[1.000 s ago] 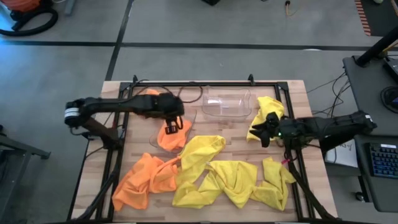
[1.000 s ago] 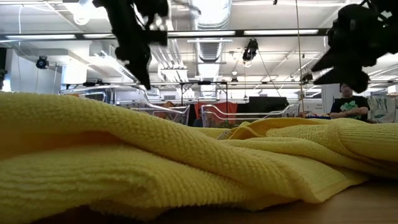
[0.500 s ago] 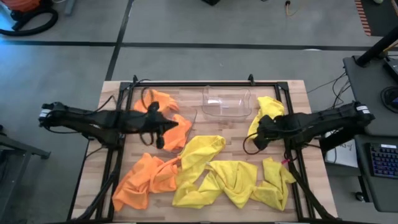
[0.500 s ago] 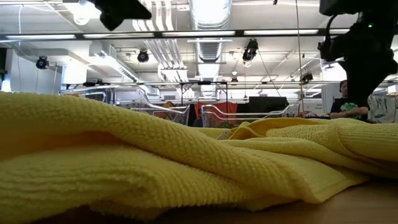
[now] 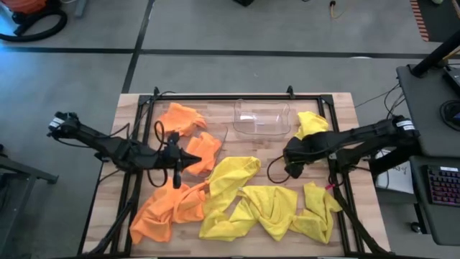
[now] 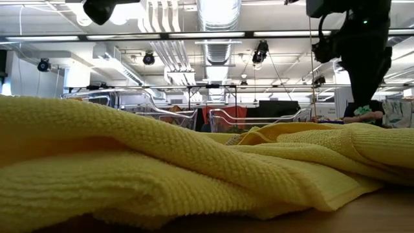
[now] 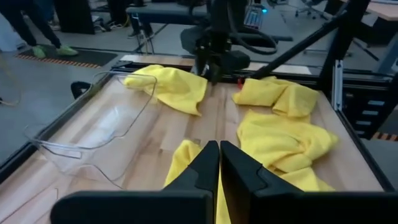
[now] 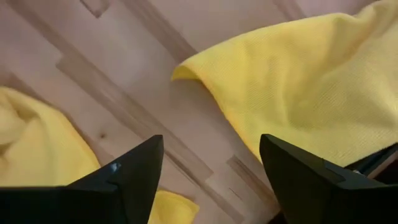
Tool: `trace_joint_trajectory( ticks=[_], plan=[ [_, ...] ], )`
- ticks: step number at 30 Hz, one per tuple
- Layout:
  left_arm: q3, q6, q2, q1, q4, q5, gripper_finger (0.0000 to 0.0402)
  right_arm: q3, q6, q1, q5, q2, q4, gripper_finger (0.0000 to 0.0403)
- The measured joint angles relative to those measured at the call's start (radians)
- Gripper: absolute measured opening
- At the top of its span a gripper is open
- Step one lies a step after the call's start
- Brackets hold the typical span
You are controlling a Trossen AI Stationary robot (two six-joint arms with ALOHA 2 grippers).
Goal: Sort microfiber towel by color & place in baskets
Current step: Put the yellow microfiber towel into the right transparent bin
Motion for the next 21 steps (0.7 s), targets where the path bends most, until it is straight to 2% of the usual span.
trace_joint_trajectory(
  ticks=[5, 8, 13, 21],
  plan=[
    [0.000, -0.003, 0.010, -0.050, -0.002, -0.050, 0.0000, 0.029, -0.012, 0.000, 0.097, 0.061, -0.001, 0.0265],
    [0.000, -0.004, 0.012, -0.066, -0.002, -0.051, 0.0000, 0.047, -0.096, -0.001, 0.080, 0.096, -0.007, 0.0265],
    [0.000, -0.017, 0.013, -0.070, -0.002, -0.052, 0.0000, 0.070, -0.111, -0.001, 0.065, 0.148, -0.010, 0.0262],
    [0.000, -0.017, 0.013, -0.070, -0.007, -0.052, 0.0000, 0.077, -0.190, -0.005, 0.108, 0.232, -0.013, 0.0252]
  ],
)
